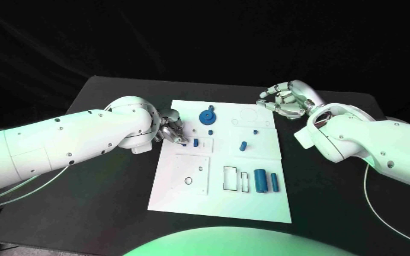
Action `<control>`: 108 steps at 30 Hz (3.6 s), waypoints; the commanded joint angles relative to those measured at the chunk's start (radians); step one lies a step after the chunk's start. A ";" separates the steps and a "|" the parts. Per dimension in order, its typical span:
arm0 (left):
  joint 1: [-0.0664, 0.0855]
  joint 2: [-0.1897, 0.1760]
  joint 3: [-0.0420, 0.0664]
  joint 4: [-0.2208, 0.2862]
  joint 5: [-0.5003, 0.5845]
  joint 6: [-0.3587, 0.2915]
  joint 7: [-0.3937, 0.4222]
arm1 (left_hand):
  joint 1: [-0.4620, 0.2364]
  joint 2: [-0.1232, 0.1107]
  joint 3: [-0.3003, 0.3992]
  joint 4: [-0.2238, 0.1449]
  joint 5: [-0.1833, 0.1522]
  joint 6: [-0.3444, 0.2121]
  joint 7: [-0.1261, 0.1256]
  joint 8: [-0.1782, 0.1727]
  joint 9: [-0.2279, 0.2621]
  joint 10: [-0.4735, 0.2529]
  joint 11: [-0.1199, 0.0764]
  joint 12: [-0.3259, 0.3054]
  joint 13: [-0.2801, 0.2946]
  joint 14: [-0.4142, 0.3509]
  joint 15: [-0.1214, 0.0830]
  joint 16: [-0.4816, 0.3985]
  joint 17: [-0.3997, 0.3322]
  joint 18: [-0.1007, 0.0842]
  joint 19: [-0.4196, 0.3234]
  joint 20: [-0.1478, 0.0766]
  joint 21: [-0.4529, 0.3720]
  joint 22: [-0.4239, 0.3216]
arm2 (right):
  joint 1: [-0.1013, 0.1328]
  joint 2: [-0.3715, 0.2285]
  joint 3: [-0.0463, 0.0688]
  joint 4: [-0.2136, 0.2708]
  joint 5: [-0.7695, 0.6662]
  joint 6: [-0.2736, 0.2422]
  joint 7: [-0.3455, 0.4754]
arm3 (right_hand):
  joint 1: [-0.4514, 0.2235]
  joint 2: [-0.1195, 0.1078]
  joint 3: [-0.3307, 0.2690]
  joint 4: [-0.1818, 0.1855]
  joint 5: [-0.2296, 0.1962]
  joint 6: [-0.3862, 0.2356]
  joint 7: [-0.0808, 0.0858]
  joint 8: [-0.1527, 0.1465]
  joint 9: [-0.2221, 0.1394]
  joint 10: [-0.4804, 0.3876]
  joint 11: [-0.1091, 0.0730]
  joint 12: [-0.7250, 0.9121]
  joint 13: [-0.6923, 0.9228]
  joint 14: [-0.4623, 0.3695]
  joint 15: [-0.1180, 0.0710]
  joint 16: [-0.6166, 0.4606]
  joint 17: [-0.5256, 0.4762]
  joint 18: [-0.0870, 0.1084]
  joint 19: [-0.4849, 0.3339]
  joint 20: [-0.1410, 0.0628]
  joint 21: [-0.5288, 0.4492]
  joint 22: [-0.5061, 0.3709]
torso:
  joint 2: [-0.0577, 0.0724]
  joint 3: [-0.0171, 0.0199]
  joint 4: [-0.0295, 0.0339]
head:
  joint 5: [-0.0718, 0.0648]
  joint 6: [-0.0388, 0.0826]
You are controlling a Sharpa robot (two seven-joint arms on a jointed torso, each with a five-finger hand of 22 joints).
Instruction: Assemble the parts on the task board
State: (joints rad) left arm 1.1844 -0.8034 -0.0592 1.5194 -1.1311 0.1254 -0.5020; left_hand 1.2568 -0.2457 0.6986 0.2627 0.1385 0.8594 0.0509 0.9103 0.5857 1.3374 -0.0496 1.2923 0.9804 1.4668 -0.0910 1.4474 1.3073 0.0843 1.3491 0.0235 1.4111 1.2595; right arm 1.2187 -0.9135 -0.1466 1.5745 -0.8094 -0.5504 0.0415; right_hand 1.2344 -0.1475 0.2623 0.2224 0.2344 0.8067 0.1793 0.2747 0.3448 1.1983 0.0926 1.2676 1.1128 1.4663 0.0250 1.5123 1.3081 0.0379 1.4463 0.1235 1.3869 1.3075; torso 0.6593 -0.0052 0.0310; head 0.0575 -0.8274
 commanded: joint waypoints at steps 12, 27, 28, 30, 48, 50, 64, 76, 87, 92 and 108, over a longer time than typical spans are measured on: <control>-0.002 0.003 -0.002 0.000 -0.004 0.022 -0.004 | -0.016 0.011 0.045 -0.060 0.000 0.051 -0.037 0.007 -0.014 0.010 -0.002 0.004 0.003 0.044 -0.009 0.002 0.011 -0.012 0.006 -0.003 0.004 0.003 | -0.001 0.000 0.000 0.000 -0.004 0.008 0.003 | 0.004 0.003 0.000 0.011 0.005 0.004 -0.006 0.009 0.001 0.002 -0.003 -0.004 -0.001 0.063 -0.010 -0.006 0.077 0.017 -0.007 -0.003 -0.008 0.119 | 0.000 0.0000 -0.0001 | 0.000 -0.001; -0.002 0.003 -0.002 -0.005 0.003 0.020 -0.005 | -0.051 0.019 -0.025 0.002 0.004 0.060 -0.044 0.016 -0.041 0.018 -0.007 0.008 0.018 0.045 -0.013 0.001 0.011 -0.014 0.013 -0.008 0.010 0.015 | -0.001 -0.001 0.000 -0.001 -0.003 0.012 0.000 | 0.004 0.003 -0.001 0.013 0.005 0.004 -0.006 0.009 0.002 0.000 -0.003 -0.006 -0.003 0.063 -0.010 -0.007 0.076 0.017 -0.008 -0.003 -0.009 0.118 | 0.000 -0.0003 -0.0002 | -0.002 -0.002; -0.002 0.003 -0.002 -0.006 0.003 0.020 -0.005 | -0.052 0.019 -0.029 0.005 0.004 0.060 -0.044 0.017 -0.042 0.018 -0.008 0.008 0.018 0.045 -0.014 0.001 0.012 -0.014 0.013 -0.008 0.010 0.015 | -0.001 -0.001 0.000 -0.001 -0.003 0.012 0.000 | 0.004 0.003 -0.001 0.013 0.005 0.004 -0.006 0.009 0.002 0.000 -0.003 -0.006 -0.003 0.063 -0.010 -0.007 0.076 0.017 -0.008 -0.003 -0.009 0.118 | 0.000 -0.0004 -0.0001 | -0.002 -0.002; -0.002 0.003 -0.002 -0.006 0.003 0.019 -0.005 | -0.055 0.019 -0.034 0.012 0.005 0.061 -0.045 0.017 -0.044 0.018 -0.008 0.008 0.019 0.045 -0.014 0.001 0.012 -0.014 0.013 -0.009 0.010 0.015 | -0.001 -0.001 0.000 -0.001 -0.003 0.012 0.000 | 0.004 0.003 -0.001 0.013 0.005 0.004 -0.006 0.009 0.002 0.000 -0.003 -0.006 -0.003 0.063 -0.010 -0.007 0.076 0.017 -0.008 -0.003 -0.009 0.118 | 0.000 -0.0004 0.0002 | -0.003 -0.001; -0.002 0.002 -0.002 -0.012 0.003 0.008 -0.007 | -0.112 0.027 -0.105 0.031 0.006 0.066 -0.045 0.023 -0.067 0.018 -0.009 0.007 0.021 0.045 -0.015 0.001 0.012 -0.014 0.013 -0.010 0.009 0.017 | -0.003 -0.001 0.000 -0.002 -0.003 0.010 0.001 | 0.001 0.004 -0.002 0.016 0.005 0.003 -0.006 0.009 0.001 -0.001 -0.003 -0.006 -0.004 0.062 -0.010 -0.007 0.075 0.017 -0.009 -0.003 -0.012 0.116 | 0.000 -0.0002 0.0000 | -0.004 -0.001; -0.002 0.002 -0.002 -0.013 0.003 0.007 -0.008 | -0.114 0.028 -0.106 0.031 0.006 0.066 -0.045 0.023 -0.068 0.018 -0.009 0.006 0.021 0.045 -0.015 0.001 0.012 -0.014 0.013 -0.010 0.009 0.017 | -0.003 -0.001 0.000 -0.002 -0.003 0.010 0.002 | 0.001 0.004 -0.002 0.016 0.005 0.003 -0.006 0.009 0.001 -0.001 -0.003 -0.006 -0.004 0.062 -0.010 -0.007 0.075 0.017 -0.009 -0.003 -0.012 0.116 | 0.000 -0.0001 -0.0002 | -0.004 -0.001; -0.002 0.003 -0.002 -0.019 0.006 0.009 -0.009 | -0.182 0.028 -0.199 0.032 0.008 0.070 -0.046 0.028 -0.092 0.020 -0.009 0.008 0.027 0.045 -0.016 0.000 0.013 -0.015 0.015 -0.011 0.010 0.021 | -0.004 -0.001 0.000 -0.003 -0.002 0.007 0.004 | -0.003 0.004 -0.005 0.021 0.005 0.003 -0.006 0.009 0.001 -0.002 -0.003 -0.008 -0.006 0.062 -0.010 -0.008 0.072 0.018 -0.010 -0.003 -0.014 0.115 | 0.000 -0.0006 0.0001 | -0.005 -0.002; -0.002 0.004 -0.002 -0.024 0.014 -0.003 -0.008 | -0.227 0.036 -0.265 0.032 0.007 0.072 -0.046 0.033 -0.105 0.021 -0.009 0.009 0.031 0.045 -0.016 0.000 0.013 -0.015 0.016 -0.011 0.010 0.022 | -0.004 -0.001 0.000 -0.004 -0.001 0.003 0.006 | -0.004 0.004 -0.006 0.023 0.005 0.002 -0.006 0.009 0.001 -0.002 -0.003 -0.008 -0.006 0.062 -0.010 -0.009 0.071 0.018 -0.011 -0.003 -0.015 0.115 | 0.000 -0.0005 0.0002 | -0.006 -0.002; -0.002 -0.013 0.007 -0.013 0.123 -0.066 0.014 | -0.233 0.042 -0.286 0.032 0.014 0.053 -0.040 0.028 -0.114 -0.005 -0.005 -0.019 -0.017 0.045 -0.014 -0.001 0.012 -0.007 -0.009 -0.011 -0.009 -0.011 | -0.007 0.000 0.000 -0.005 0.000 0.003 0.008 | -0.007 0.004 -0.007 0.025 0.005 0.002 -0.006 0.009 0.001 -0.003 -0.002 -0.008 -0.007 0.062 -0.010 -0.009 0.071 0.018 -0.011 -0.003 -0.015 0.114 | -0.001 -0.0011 -0.0007 | -0.007 0.004; 0.005 -0.033 0.022 0.004 0.254 -0.155 0.099 | -0.208 0.052 -0.341 0.031 0.024 -0.041 0.003 0.001 -0.140 -0.179 0.035 -0.172 -0.268 0.023 0.018 -0.027 -0.033 0.026 -0.129 0.013 -0.109 -0.166 | -0.008 0.000 0.000 -0.007 0.000 0.002 0.008 | -0.007 0.004 -0.007 0.025 0.005 0.002 -0.006 0.009 0.001 -0.003 -0.002 -0.008 -0.007 0.062 -0.010 -0.009 0.071 0.018 -0.011 -0.003 -0.015 0.114 | -0.002 0.0000 -0.0003 | -0.008 0.009; 0.012 0.017 0.019 -0.007 -0.010 -0.453 0.511 | 0.138 0.022 -0.295 0.029 0.018 -0.182 0.122 -0.215 -0.341 -0.508 0.159 -0.572 -0.688 -0.352 0.133 -0.489 -0.683 0.100 -0.413 0.121 -0.597 -0.662 | -0.009 0.002 0.000 -0.011 0.004 -0.003 0.016 | -0.008 0.005 -0.008 0.028 0.005 0.001 -0.006 0.009 0.001 -0.004 -0.002 -0.010 -0.009 0.061 -0.010 -0.011 0.067 0.019 -0.013 -0.003 -0.019 0.111 | 0.000 -0.0015 -0.0003 | -0.018 0.025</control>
State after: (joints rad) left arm 1.1962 -0.7935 -0.0401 1.5166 -0.9980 -0.2093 -0.1497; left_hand 1.3967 -0.2168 0.4004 0.2910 0.1589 0.6732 0.1732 0.6978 0.2485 0.8224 0.1068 0.7239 0.2974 1.1182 0.0432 0.9633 0.6260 0.1706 0.9312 0.1448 0.8173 0.6001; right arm 1.2105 -0.9122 -0.1469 1.5629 -0.8050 -0.5525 0.0448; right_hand 1.2344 -0.1476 0.2538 0.2445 0.2344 0.8067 0.1793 0.2820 0.3448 1.1983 0.0926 1.2637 1.1037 1.4627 0.0214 1.5085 1.3081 0.0378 1.4427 0.1200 1.3747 1.3081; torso 0.6591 -0.0058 0.0312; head 0.0403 -0.8042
